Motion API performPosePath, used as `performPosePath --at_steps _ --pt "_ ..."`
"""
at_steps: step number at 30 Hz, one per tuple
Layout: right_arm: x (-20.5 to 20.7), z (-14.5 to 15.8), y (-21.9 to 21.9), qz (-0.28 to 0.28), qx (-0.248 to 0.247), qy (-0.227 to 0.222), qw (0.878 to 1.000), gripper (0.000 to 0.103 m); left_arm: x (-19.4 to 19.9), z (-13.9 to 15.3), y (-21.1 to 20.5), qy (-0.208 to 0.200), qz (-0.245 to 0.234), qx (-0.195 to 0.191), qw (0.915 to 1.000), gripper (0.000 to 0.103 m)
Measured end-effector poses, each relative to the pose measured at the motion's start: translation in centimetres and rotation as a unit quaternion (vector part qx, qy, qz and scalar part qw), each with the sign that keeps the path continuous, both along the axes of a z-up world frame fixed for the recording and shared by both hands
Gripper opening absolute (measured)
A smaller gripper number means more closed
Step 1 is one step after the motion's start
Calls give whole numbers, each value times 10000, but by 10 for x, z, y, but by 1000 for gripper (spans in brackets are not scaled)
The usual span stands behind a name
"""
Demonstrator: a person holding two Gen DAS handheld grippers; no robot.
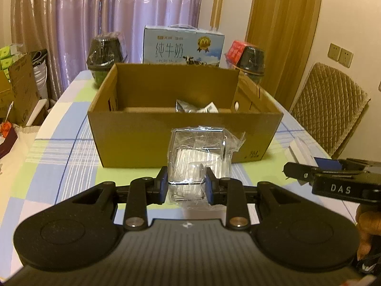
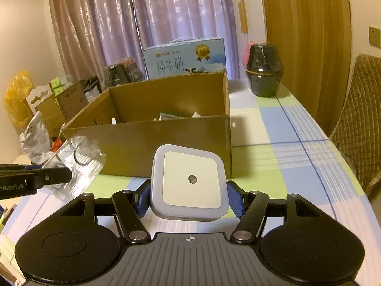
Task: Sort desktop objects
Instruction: 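Carry the container and night light over the cardboard box with both tools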
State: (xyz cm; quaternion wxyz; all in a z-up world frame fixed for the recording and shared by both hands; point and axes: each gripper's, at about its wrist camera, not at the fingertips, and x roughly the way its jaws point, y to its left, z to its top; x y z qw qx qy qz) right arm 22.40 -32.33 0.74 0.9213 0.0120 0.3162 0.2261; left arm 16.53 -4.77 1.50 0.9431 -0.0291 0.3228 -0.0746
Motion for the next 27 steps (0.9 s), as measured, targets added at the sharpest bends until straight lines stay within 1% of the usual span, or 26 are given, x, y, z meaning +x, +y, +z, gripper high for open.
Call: performPosePath --at_steps 10,27 --pt "6 13 -1 -35 33 -132 9999 62 5 16 -5 -150 -83 16 9999 25" --pt "24 45 1 -83 168 -493 9986 62 14 26 -11 -240 -128 68 9996 25"
